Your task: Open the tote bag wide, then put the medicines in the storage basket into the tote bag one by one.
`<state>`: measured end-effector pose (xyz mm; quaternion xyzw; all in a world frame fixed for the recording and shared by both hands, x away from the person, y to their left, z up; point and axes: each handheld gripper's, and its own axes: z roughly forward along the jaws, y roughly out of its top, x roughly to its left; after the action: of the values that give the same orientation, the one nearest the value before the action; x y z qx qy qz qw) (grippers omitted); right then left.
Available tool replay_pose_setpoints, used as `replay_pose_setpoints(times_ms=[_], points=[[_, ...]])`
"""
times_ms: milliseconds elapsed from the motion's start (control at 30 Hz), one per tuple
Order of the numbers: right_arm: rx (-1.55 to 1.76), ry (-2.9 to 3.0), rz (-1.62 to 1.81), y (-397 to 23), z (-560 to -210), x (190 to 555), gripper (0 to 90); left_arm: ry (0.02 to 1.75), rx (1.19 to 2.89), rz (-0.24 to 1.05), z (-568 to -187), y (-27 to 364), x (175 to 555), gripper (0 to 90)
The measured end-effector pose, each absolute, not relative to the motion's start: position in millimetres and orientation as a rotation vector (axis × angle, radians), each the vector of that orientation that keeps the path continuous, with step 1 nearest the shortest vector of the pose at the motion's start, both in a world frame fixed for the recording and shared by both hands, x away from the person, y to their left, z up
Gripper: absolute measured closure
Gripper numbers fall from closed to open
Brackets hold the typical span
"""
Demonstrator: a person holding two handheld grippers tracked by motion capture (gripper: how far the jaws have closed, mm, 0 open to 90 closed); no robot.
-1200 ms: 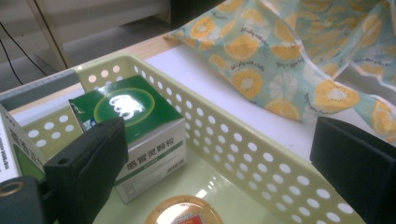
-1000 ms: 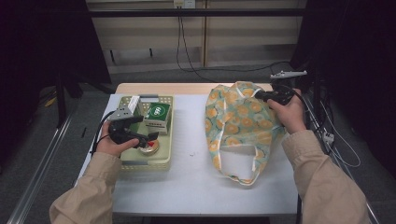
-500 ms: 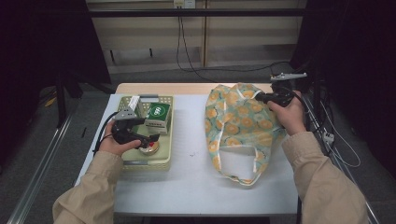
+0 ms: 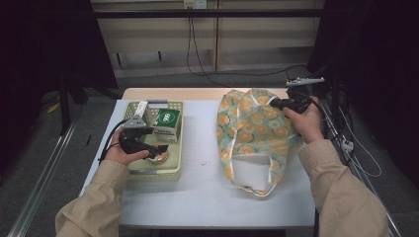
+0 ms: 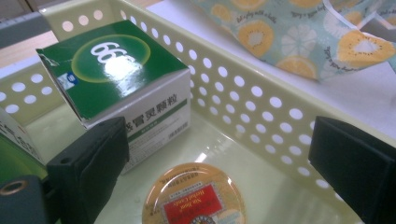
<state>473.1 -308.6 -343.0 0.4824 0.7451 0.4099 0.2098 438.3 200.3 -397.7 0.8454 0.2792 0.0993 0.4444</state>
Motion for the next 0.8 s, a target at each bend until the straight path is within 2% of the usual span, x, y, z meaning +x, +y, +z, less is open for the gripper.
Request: replay_pose_setpoints(times_ms=[800], points=[[1.345, 2.077, 1.133, -310, -345, 471, 90.0, 0.701, 2.157, 0.242, -409, 208, 440, 5.3]])
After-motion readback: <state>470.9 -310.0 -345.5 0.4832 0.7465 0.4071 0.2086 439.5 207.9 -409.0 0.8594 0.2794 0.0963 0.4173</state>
